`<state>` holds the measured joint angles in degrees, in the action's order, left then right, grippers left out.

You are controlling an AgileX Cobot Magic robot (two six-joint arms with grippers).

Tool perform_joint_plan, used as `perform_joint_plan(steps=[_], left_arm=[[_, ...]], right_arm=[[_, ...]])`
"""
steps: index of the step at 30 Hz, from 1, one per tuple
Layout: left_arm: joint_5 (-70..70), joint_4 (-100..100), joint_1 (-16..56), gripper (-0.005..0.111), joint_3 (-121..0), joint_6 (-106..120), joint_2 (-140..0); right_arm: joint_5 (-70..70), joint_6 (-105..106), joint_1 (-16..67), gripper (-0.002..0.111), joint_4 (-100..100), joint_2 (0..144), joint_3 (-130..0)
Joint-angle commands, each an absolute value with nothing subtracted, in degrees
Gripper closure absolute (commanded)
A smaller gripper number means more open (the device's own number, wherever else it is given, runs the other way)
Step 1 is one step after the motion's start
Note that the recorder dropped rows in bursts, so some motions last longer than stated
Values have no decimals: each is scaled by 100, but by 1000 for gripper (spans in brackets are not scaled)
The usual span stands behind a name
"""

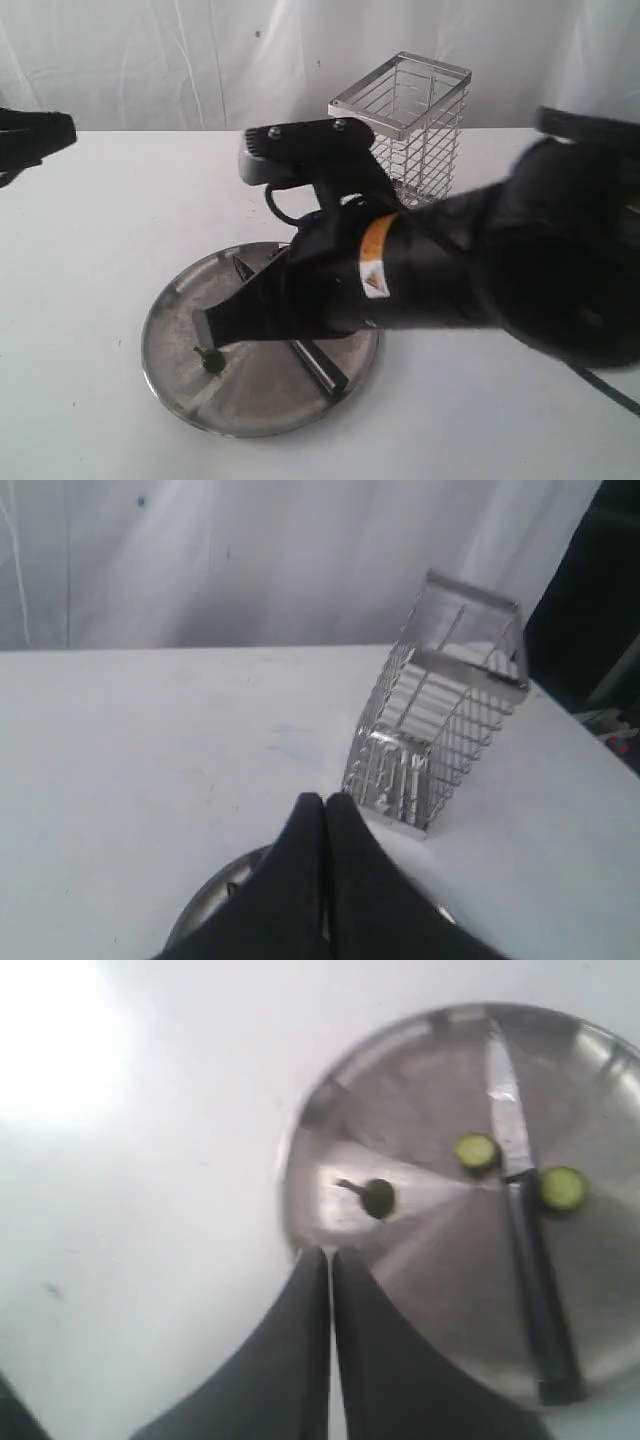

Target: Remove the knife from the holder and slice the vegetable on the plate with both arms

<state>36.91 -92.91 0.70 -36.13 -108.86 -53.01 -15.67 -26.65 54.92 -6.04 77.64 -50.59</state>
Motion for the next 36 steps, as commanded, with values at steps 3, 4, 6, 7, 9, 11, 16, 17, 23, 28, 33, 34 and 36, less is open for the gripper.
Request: perform_joint_plan(steps=[3,4,6,7,9,11,16,17,23,28,33,34,36], left_arm=[[3728,-9563,48,107,-2867,-11577,-3492],[3730,-9609,48,107,-2714,-11659,-3299],[3760,-9621,48,107,-2511,-11727,-3077],[3864,-9638,48,107,-2471,-11727,-2995],[4320,-9657,48,107,-2462,-11691,-2970],[4713,-9657,48,107,-2462,-11691,-2970],[5307,-9667,48,107,-2462,-11691,-2970],[5379,-9667,48,107,-2462,-11691,-2970],[5595,-9667,48,107,-2462,-11691,-2970],[5595,-9667,48,107,-2462,-11691,-2970],[5596,-9685,48,107,-2462,-11691,-2970],[5596,-9697,48,107,-2462,-11691,-2970],[5596,-9697,48,107,-2462,-11691,-2970]], right_arm=[[68,-3020,6403,108,-579,5779,-3287],[211,-3020,6455,108,-579,5523,-3037],[615,-3020,6455,108,-579,5164,-2711],[766,-2937,6455,108,-579,5043,-2597],[829,-2823,6455,108,-579,4909,-2512],[786,-2834,6455,108,-579,4881,-2512],[735,-2848,6455,108,-579,4881,-2512],[735,-2848,6455,108,-579,4881,-2512],[723,-2683,6455,108,-627,4881,-2512],[744,-1387,5946,108,-602,4571,-2415],[-47,-1171,3862,108,-613,2997,-1568],[-549,-1171,3327,108,-613,2451,-1333],[-1269,-979,2718,108,-613,1585,-1006]])
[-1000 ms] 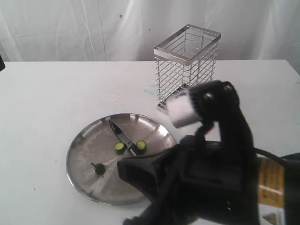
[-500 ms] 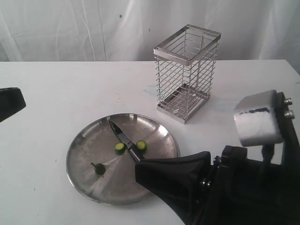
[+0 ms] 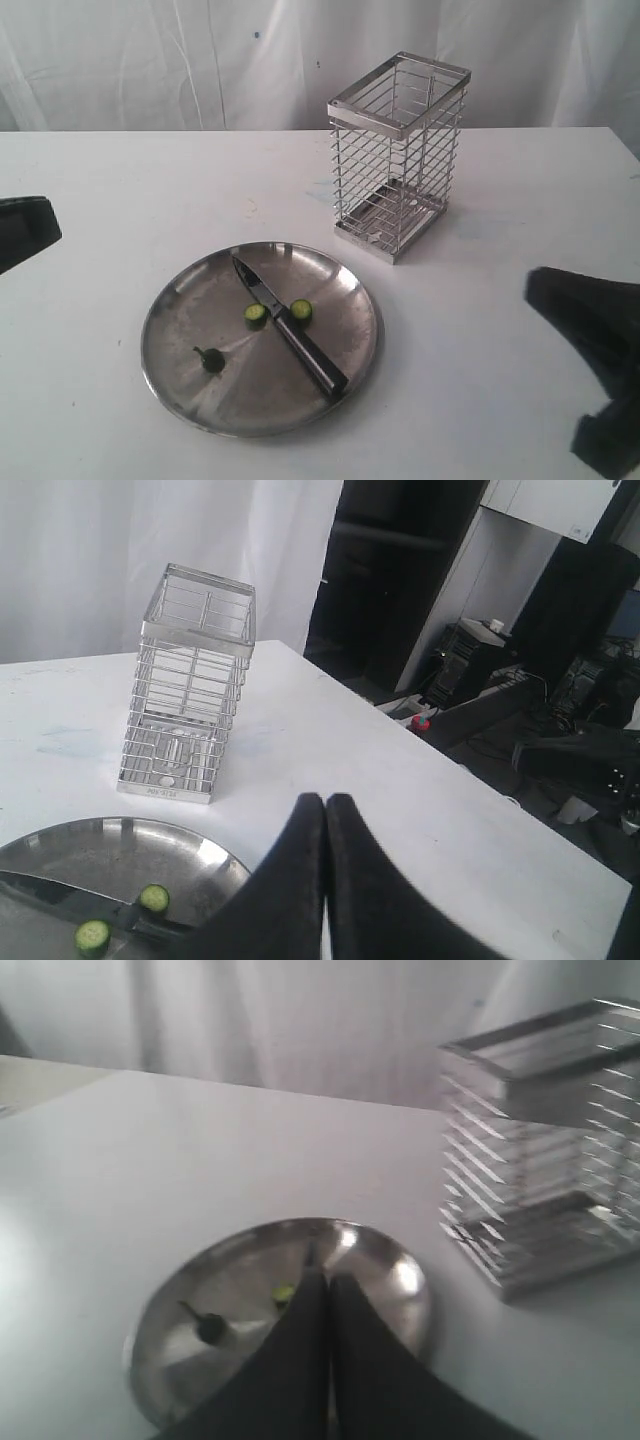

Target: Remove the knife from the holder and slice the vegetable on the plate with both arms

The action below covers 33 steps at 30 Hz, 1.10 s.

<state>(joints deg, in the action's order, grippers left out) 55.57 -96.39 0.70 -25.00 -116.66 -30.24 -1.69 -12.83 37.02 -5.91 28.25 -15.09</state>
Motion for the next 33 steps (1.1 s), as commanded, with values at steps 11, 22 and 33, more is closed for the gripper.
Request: perform_joint_plan(steps=[11,22,33], left_arm=[[5596,-9697,48,107,-2462,-11691,-2970],[5596,-9722,48,107,-2462,-11691,-2970],[5355,-9808,18,107,-2448,-11691,-2781]], right_arm=[[-2005,-626,1708,108,-591,0,0],[-2019,-669,1696,108,-573,0,0],[-2019,-669,1696,108,-573,0,0]])
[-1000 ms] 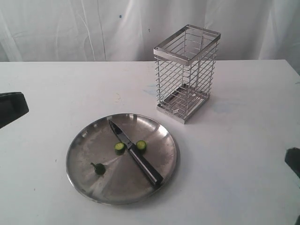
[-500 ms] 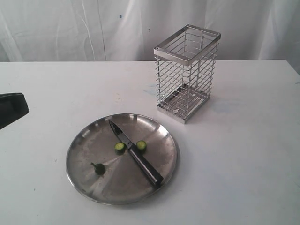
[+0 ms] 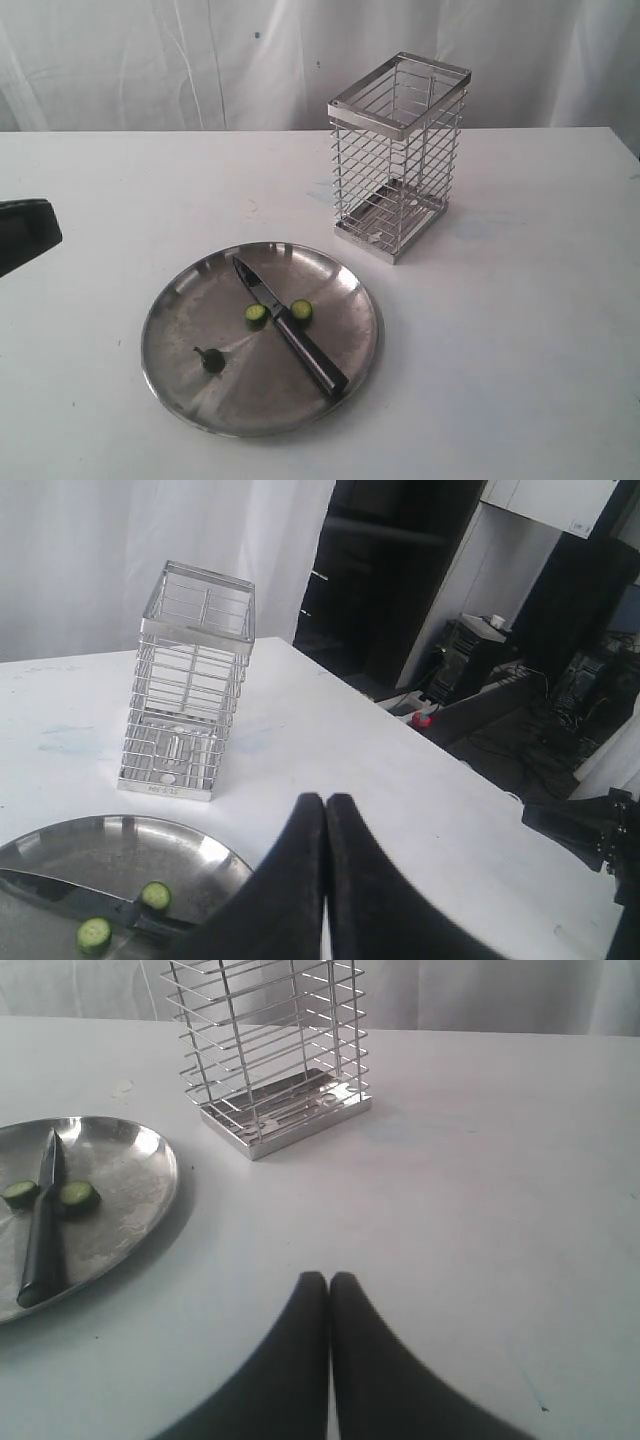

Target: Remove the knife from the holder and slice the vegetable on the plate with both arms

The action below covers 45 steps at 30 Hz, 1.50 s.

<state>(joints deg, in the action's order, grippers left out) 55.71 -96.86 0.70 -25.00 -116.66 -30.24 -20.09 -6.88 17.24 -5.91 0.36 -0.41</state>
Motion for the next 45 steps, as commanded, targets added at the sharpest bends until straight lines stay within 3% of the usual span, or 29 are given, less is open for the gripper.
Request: perform_joint_plan(steps=[1,8,18,20,25,30,40,45], left_arm=[[5098,-9857,6,107,-2448,-11691,-2643],[3290,-9995,6,107,-2448,-12112,-1518],[2468,-8604,6,107,-2253,-11981,-1064],[2177,-7338,20,107,-2045,-10825,-1040],[2027,-3010,117,107,-1552,-5493,-961],[2025,-756,535,107,-890,-3163,-660],[1434,-2898,640,107,-271,-4359,-500],[1335,-2585,640,107,0,-4136,-196]], right_arm=[[-2019,-669,1696,108,-573,0,0],[-2019,-669,1696,108,-573,0,0],[-2019,-669,1696,108,-583,0,0],[-2019,-669,1696,108,-583,0,0],[-2019,-669,1696,108,-583,0,0],[-2019,-669,1696,108,-583,0,0],[-2019,-669,1696,108,-583,0,0],[-2019,-669,1696,108,-583,0,0]])
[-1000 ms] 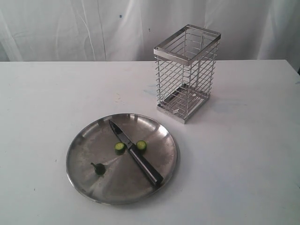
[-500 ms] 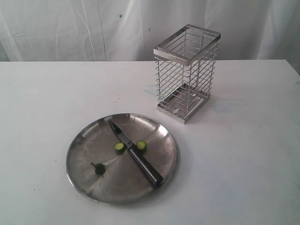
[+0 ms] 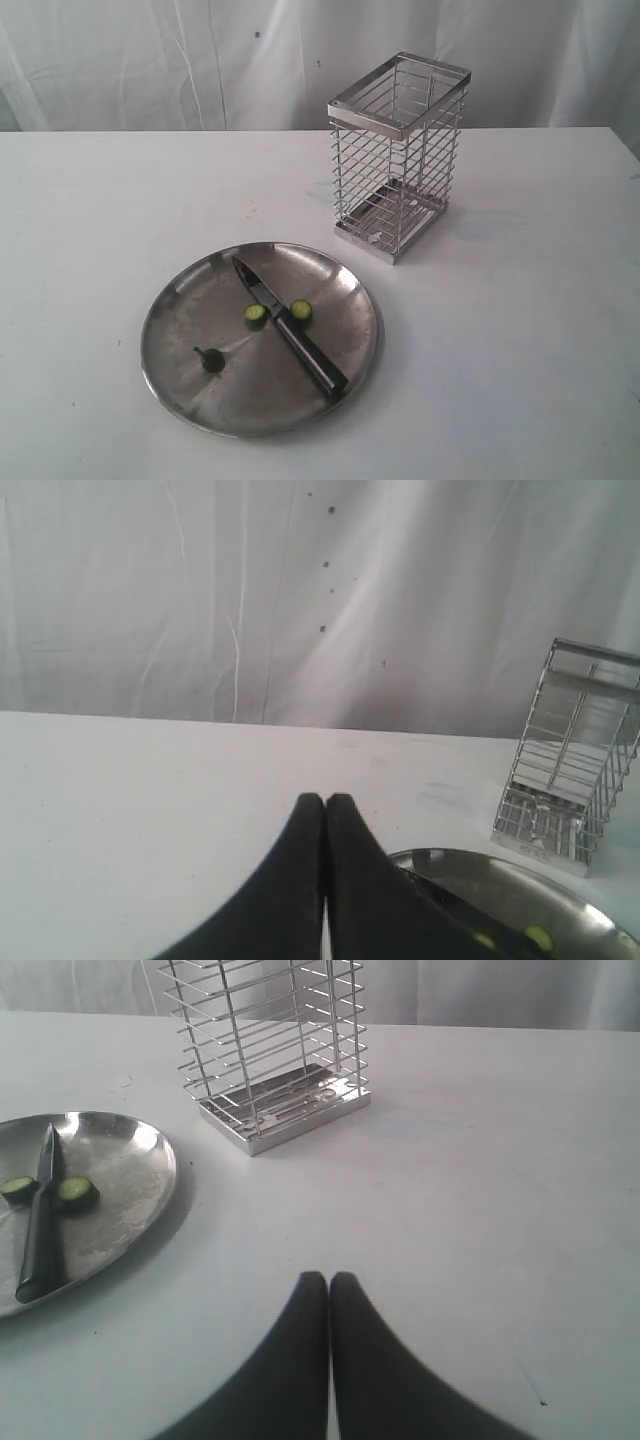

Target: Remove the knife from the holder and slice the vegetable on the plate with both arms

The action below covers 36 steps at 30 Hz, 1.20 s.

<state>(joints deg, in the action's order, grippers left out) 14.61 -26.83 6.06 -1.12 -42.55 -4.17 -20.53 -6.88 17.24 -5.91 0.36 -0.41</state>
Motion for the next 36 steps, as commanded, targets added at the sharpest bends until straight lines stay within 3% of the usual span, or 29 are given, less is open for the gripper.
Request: perform_joint_plan(steps=[1,12,29,33,36], left_arm=[[1022,-2517,655,107,0,-3945,-161],[-710,-410,818,107,0,-1698,0],[-707,-354,818,107,0,-1816,0],[-750,829,818,107,0,200,0],[-750,945,818,107,0,507,0]], right_arm=[[-2019,-669,1696,108,-583,0,0],[-2019,-669,1696,108,-583,0,0],[-2019,-669,1696,108,-583,0,0],[-2019,-669,1696,108,-583,0,0],[-2019,-669,1696,108,-583,0,0]])
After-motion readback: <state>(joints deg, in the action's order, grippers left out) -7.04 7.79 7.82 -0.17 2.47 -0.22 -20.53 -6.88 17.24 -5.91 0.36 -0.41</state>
